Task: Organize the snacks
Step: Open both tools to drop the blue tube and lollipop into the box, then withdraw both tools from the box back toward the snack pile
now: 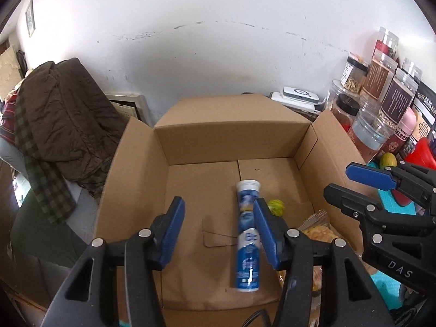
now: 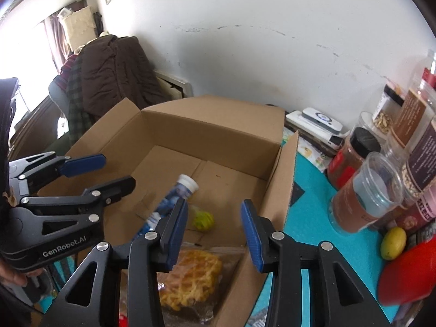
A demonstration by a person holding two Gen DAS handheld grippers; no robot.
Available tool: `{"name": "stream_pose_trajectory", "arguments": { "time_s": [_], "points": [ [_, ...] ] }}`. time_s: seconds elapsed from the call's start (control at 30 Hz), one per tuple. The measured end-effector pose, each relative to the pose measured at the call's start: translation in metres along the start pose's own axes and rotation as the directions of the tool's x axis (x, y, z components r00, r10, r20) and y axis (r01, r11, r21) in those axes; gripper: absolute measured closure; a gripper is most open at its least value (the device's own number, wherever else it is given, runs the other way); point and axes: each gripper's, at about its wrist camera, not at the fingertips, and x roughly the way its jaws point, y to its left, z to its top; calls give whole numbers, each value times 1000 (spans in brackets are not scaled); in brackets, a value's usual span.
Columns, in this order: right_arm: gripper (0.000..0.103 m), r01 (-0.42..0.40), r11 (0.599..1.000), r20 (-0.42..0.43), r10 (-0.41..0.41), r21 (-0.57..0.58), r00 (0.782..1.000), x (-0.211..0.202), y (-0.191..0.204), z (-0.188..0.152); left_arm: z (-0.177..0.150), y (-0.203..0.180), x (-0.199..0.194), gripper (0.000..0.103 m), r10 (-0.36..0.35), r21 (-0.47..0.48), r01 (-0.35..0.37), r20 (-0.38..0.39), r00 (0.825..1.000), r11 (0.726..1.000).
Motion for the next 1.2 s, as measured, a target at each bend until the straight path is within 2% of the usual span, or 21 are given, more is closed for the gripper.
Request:
{"name": "stream_pose_trajectory", "arguments": {
  "time_s": [0.3, 0.67, 1.2],
  "points": [
    [62, -3, 1000, 85, 4, -10, 996, -49, 11, 5, 1, -2, -52, 51, 18, 7, -18, 84, 996, 1000],
    [62, 11, 1000, 195, -5, -27, 981, -116, 24, 3, -7, -9, -126, 51, 29, 17, -33, 198, 980, 999],
    [62, 18, 999, 311, -4, -41, 950, -198, 46, -34, -47, -27, -210, 51, 18, 43, -32, 301, 954, 999]
  ]
}}
